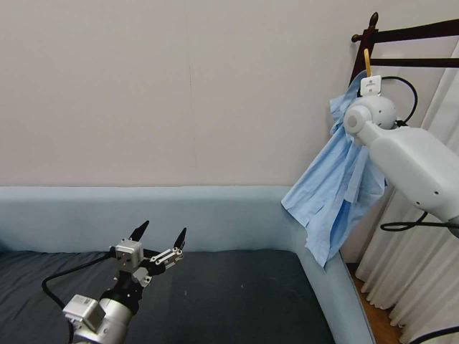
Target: Pick up the clothes from the sofa and hang them on the clothes hanger.
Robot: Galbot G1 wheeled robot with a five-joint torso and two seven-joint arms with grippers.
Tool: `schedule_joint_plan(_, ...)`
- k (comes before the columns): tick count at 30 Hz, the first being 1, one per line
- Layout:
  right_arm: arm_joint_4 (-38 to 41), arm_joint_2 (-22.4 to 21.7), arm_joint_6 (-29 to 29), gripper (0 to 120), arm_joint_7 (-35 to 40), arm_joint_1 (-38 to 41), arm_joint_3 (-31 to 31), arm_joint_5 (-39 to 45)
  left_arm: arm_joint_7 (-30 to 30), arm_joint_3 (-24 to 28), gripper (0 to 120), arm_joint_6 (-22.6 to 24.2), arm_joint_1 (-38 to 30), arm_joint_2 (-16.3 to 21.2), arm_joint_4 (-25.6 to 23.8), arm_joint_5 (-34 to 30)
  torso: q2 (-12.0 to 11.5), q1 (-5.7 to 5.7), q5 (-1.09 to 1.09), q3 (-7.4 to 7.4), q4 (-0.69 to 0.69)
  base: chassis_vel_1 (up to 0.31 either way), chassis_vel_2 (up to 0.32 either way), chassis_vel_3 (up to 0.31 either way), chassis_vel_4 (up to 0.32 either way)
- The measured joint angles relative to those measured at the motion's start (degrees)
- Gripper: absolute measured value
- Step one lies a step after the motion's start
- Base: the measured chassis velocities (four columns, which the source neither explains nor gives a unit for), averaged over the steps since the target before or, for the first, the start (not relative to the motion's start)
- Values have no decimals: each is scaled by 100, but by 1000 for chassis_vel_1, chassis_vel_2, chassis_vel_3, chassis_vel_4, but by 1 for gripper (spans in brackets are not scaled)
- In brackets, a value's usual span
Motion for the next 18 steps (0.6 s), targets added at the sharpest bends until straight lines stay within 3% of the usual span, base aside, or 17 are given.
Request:
schedule_joint_plan(6, -508, 200, 60, 4, -224, 124, 47, -216, 29, -268, 100, -145, 612, -376, -59, 70, 0, 0, 2, 0, 0, 0, 0, 0, 0)
schedule_joint_plan(13, -1295, 330, 464, 4, -893, 333, 229, -438, 327, -303, 100, -381, 1375, -1124, -220, 421, 0, 0, 4, 0, -3, 0, 0, 0, 0)
schedule_joint_plan(18, -1969, 580, 548, 4, -1194, 572, 347, -536, 385, -255, 100, -502, 1605, -1298, -273, 676, 0, 0, 2, 0, -1, 0, 0, 0, 0)
